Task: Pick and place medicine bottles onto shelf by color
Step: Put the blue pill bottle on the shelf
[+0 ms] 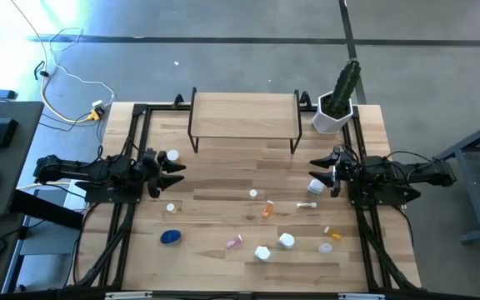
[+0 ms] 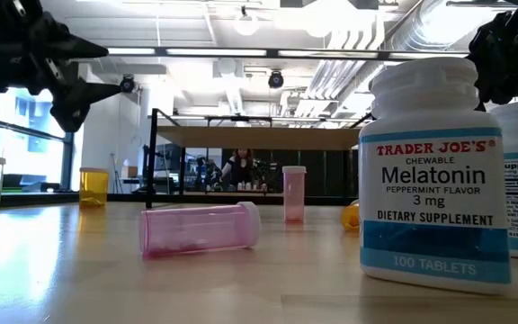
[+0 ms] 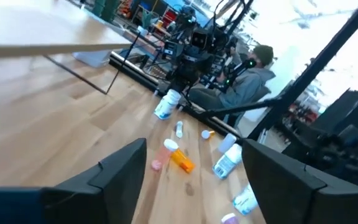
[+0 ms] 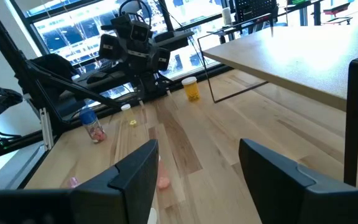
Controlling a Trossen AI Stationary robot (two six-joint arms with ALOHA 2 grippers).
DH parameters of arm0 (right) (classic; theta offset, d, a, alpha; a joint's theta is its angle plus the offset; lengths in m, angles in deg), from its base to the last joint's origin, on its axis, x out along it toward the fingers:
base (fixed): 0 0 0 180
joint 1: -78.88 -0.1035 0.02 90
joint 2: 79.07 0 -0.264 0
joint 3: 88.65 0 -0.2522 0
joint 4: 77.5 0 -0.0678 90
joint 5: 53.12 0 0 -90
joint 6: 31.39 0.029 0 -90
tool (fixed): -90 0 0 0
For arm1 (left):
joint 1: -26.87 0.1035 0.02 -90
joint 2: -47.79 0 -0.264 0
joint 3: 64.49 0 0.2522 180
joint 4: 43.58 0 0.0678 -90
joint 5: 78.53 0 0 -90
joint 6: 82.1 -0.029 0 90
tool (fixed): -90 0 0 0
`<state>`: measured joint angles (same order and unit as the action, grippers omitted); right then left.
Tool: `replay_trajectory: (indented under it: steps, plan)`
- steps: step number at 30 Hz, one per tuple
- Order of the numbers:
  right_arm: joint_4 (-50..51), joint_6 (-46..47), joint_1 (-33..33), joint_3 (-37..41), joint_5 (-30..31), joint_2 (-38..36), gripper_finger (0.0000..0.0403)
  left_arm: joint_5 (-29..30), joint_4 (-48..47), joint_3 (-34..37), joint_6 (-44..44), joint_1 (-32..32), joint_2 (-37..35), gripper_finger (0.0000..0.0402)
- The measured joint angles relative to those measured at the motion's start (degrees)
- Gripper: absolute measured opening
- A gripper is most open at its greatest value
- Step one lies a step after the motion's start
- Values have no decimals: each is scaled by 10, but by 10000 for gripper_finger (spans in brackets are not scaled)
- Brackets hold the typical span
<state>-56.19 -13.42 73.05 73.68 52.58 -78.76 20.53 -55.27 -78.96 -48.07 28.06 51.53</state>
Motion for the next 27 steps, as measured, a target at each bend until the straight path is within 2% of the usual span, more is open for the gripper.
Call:
replay_trajectory:
  steps: [3,13,20,27]
  plan:
    - [0,0,0,0,0,0,215,0,11,0,40,0,0,262]
    - [0,0,0,0,0,0,215,-8,101,-9,63,0,0,261]
    - [0,0,0,0,0,0,215,-22,61,-70,11,0,7,252]
    - [0,0,0,0,0,0,215,-24,-61,-166,-32,0,46,244]
